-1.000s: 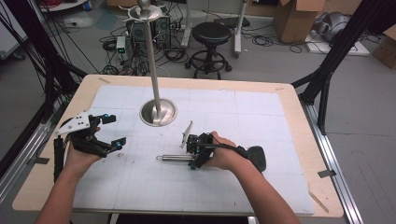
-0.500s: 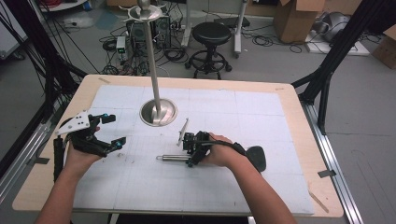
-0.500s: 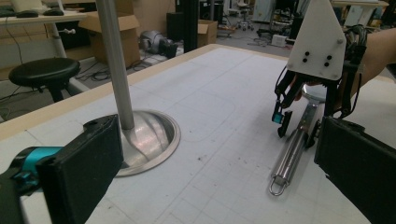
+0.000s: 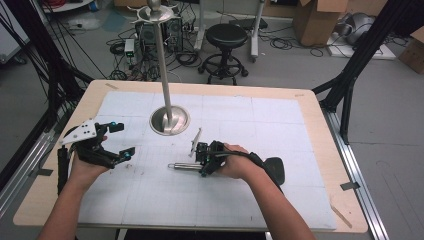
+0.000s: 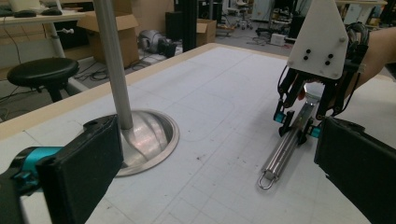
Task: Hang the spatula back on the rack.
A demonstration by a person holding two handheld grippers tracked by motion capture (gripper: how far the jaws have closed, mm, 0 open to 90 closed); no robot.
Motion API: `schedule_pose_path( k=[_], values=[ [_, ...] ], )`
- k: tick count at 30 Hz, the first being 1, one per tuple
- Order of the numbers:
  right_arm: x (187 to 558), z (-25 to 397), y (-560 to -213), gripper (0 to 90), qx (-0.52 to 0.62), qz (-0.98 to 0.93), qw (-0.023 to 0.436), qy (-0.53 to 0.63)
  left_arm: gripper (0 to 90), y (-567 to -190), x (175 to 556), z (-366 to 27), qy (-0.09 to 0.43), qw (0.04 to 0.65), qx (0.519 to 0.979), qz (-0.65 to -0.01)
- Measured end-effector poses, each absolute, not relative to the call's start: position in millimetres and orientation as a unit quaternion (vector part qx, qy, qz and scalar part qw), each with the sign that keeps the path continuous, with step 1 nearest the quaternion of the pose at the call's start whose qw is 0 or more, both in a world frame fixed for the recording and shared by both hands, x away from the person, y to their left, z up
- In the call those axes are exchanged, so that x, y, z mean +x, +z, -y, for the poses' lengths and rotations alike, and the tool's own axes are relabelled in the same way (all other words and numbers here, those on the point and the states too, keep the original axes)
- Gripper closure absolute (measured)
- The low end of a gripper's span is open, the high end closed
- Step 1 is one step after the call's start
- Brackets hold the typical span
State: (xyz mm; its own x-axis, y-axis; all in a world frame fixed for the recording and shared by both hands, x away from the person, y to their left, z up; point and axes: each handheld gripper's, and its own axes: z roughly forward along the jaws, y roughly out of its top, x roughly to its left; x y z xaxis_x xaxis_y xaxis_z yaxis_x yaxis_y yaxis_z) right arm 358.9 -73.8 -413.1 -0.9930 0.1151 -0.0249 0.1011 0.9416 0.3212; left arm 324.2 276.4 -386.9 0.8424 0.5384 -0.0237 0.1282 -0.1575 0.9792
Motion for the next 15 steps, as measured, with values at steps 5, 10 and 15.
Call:
schedule_pose_path(
  k=[5, 10, 15],
  values=[
    [361, 86, -396, 69.1, 0.071, -0.977, 0.032, 0.198, 1.7, -386, 324, -278, 0.169, 0.612, 0.739, -0.226],
    [363, 109, -367, 69.2, 0.09, -0.961, 0.041, 0.259, 1.7, -386, 325, -279, 0.17, 0.612, 0.738, -0.227],
    [361, 130, -340, 69.2, 0.098, -0.938, 0.048, 0.328, 1.7, -386, 324, -278, 0.17, 0.613, 0.737, -0.228]
  ],
)
